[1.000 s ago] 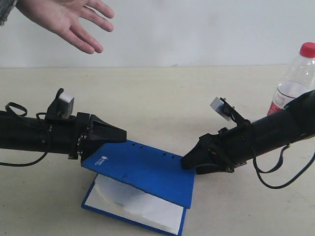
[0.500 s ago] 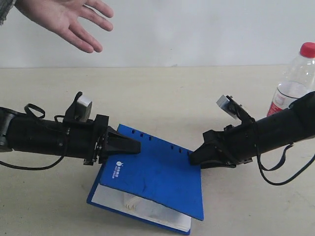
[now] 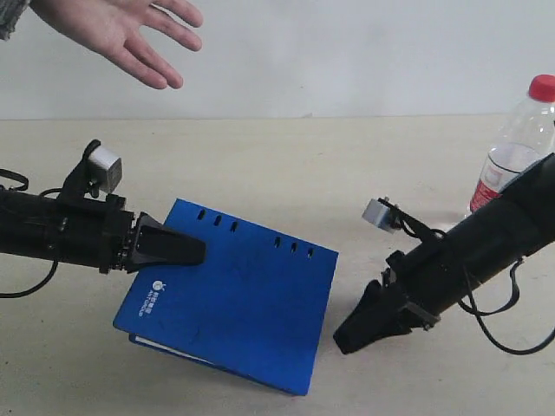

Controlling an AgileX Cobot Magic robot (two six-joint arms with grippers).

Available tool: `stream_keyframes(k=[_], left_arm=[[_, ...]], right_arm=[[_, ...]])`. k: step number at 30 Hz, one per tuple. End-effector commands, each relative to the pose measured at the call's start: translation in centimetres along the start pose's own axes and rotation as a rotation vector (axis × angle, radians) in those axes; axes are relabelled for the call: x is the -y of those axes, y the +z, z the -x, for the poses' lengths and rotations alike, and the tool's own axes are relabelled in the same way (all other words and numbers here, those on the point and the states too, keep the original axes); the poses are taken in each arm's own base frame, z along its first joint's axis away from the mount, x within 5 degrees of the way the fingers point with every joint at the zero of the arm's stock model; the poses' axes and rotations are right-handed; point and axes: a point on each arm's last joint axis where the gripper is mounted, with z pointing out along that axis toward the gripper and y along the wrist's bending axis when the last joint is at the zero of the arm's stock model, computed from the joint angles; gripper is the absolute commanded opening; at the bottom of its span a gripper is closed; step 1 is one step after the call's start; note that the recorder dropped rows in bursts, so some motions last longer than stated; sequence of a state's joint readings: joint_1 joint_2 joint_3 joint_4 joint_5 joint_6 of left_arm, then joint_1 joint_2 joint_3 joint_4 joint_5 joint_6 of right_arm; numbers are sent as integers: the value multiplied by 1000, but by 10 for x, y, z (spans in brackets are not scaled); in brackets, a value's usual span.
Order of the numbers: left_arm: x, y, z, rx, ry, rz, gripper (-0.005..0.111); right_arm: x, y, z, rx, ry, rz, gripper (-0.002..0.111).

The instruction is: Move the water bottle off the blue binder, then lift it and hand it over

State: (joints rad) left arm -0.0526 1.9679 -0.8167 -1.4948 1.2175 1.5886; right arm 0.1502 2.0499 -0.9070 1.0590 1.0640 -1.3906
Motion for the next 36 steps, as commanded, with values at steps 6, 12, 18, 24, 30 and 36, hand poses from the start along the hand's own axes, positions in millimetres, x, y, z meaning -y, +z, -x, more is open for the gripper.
stream_keyframes(k=[6, 12, 18, 24, 30, 36], left_arm=[[28, -13, 1, -129, 222, 12, 7], [38, -16, 4, -133, 264, 19, 7], [39, -14, 4, -133, 265, 12, 7], [44, -5, 3, -145, 273, -8, 7], [45, -4, 3, -149, 275, -11, 7], [45, -4, 3, -147, 276, -11, 7]], right_arm=[[-24, -50, 23, -103, -171, -244, 59], [-59, -77, 48, 73, -345, -266, 60], [-65, -72, 56, 117, -503, -257, 73], [-83, -43, 72, 110, -652, -315, 73], [-93, -19, 82, 102, -728, -397, 73], [-83, -2, 84, 122, -660, -374, 73]])
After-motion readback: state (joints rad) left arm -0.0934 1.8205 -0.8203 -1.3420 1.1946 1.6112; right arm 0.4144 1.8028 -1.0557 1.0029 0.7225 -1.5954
